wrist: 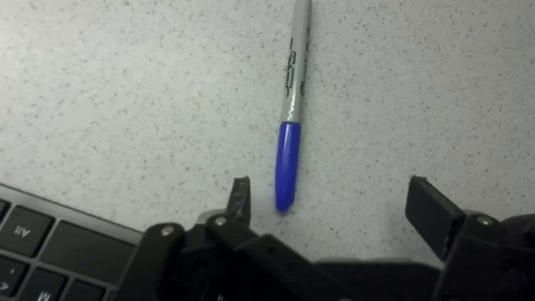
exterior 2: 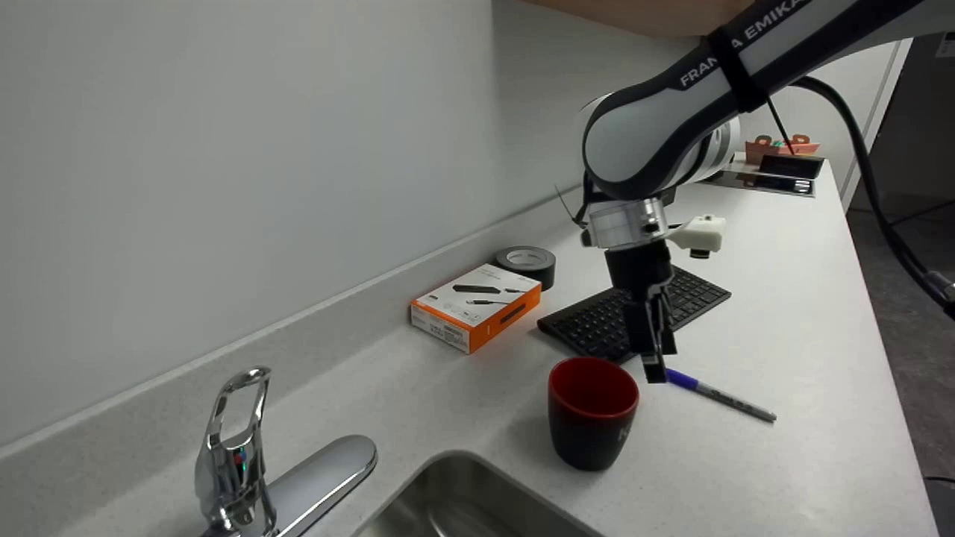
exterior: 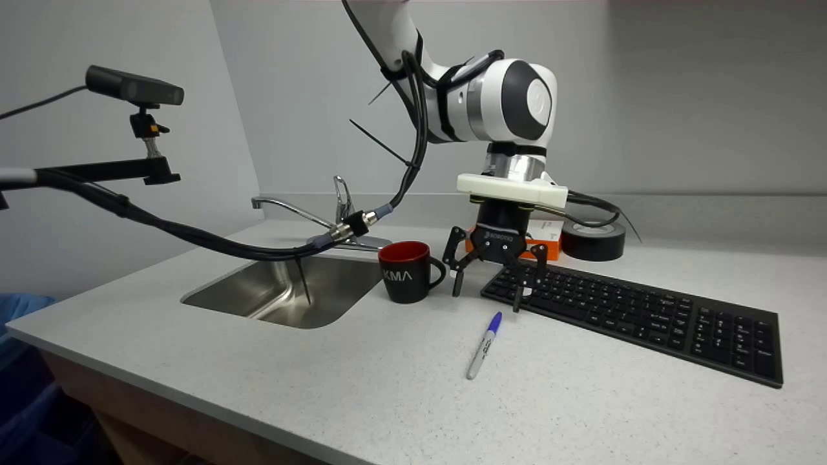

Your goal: Take the pen out of the mug and put it on the counter

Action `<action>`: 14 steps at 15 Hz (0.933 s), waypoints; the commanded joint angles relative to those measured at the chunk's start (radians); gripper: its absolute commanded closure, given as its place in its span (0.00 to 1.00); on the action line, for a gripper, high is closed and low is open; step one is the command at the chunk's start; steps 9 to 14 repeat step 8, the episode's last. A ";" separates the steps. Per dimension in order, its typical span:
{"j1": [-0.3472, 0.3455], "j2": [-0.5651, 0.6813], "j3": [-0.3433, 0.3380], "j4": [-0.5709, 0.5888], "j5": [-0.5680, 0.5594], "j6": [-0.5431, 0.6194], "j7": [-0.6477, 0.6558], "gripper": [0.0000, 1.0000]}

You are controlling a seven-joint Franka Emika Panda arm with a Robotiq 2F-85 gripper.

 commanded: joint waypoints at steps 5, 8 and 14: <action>-0.006 0.000 0.010 0.005 -0.003 -0.002 0.003 0.00; -0.006 0.000 0.010 0.006 -0.003 -0.002 0.003 0.00; -0.006 0.000 0.010 0.006 -0.003 -0.002 0.003 0.00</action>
